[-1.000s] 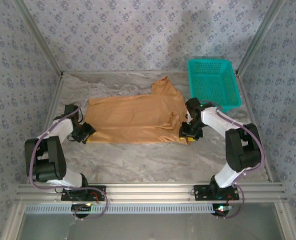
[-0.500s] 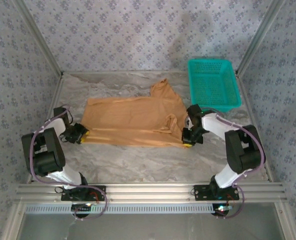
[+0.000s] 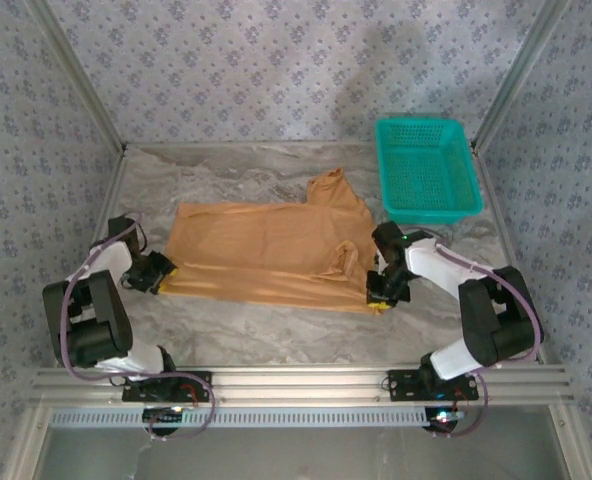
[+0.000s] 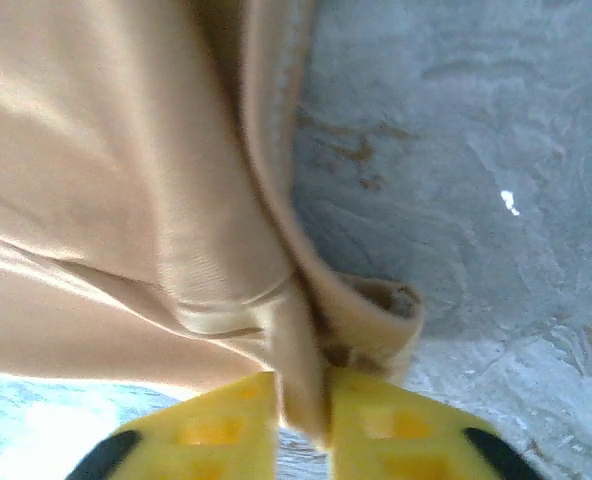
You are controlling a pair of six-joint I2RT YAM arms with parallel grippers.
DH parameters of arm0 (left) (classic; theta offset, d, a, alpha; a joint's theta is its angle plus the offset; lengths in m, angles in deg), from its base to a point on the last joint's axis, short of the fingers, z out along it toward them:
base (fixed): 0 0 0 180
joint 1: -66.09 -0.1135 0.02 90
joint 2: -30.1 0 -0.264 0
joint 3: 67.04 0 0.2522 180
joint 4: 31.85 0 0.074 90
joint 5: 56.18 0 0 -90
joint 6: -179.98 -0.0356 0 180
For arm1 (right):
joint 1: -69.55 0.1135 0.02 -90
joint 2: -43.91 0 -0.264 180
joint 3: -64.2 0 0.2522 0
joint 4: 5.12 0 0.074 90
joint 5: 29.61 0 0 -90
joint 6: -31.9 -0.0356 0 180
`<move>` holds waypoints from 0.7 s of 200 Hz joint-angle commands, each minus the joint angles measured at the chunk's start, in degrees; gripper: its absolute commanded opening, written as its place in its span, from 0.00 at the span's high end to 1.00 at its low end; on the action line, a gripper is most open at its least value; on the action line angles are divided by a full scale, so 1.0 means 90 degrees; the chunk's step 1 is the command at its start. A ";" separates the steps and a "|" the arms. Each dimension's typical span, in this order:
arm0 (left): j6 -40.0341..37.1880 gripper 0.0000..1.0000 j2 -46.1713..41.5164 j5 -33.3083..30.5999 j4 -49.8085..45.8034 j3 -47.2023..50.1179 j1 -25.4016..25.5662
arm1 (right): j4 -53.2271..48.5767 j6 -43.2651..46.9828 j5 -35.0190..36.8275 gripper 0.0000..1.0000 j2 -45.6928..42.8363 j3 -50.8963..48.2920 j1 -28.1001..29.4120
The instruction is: Fold the inside-out t-shirt
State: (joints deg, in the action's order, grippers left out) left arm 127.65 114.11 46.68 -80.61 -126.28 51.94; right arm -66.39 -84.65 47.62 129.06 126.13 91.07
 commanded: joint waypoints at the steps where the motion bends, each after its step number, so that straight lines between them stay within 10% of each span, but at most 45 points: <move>1: -0.0110 0.59 -0.0256 -0.0242 -0.0600 -0.0440 0.0289 | -0.0514 -0.0183 0.0401 0.60 -0.0224 0.0687 0.0226; 140: -0.0055 0.58 -0.0994 -0.0794 -0.0829 -0.0485 0.0954 | 0.0427 -0.0436 0.0765 0.63 0.2019 0.2716 0.1237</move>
State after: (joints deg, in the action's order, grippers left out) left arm 127.30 104.86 40.19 -87.56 -131.52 60.14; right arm -61.47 -90.05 52.51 144.71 148.42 101.85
